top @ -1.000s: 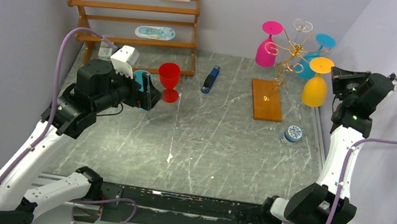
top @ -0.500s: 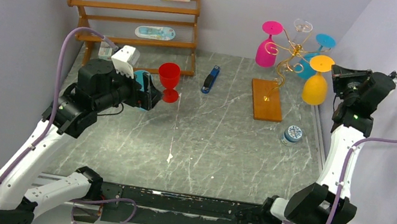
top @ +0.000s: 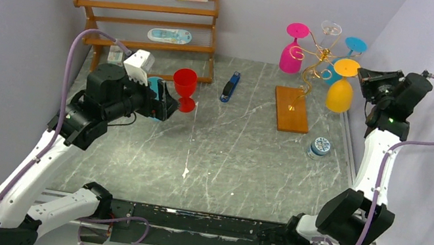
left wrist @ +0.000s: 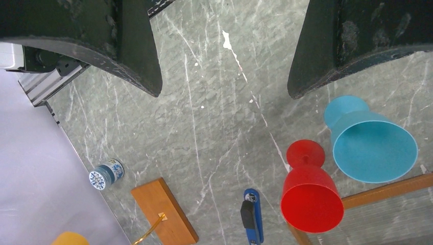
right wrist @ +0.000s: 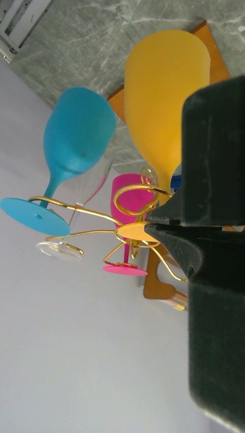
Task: Take the wine glass off the wine glass rack
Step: Pick up the wine glass from the wine rack.
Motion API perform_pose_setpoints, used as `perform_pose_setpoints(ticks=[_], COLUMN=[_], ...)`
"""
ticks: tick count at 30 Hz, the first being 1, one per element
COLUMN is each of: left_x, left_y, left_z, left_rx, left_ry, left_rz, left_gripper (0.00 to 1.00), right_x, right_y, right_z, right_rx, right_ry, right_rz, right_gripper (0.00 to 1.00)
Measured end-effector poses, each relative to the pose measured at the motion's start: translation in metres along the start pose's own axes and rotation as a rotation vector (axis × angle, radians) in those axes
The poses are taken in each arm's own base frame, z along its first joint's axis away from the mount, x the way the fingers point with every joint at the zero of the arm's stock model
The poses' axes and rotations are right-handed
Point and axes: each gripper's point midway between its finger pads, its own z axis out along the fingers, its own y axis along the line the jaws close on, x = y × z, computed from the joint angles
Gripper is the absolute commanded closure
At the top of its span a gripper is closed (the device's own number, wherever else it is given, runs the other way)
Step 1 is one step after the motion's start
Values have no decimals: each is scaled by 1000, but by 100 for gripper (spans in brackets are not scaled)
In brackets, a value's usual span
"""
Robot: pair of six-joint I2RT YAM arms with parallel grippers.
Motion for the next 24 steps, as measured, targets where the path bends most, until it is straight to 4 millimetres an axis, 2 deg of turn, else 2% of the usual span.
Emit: perform_pose_setpoints(ticks=[8,24], left_x=[2,8], left_y=[-4,-3], left_z=[2,4], left_rx=[24,30], left_ry=[4,33], left_rz=[-7,8], left_gripper=[3,3], right_x=[0,-12], right_y=[3,12], right_z=[1,15], right_rx=[-11,-34], right_ry=[2,-50], right_rz=[11,97], right_gripper=[100,100])
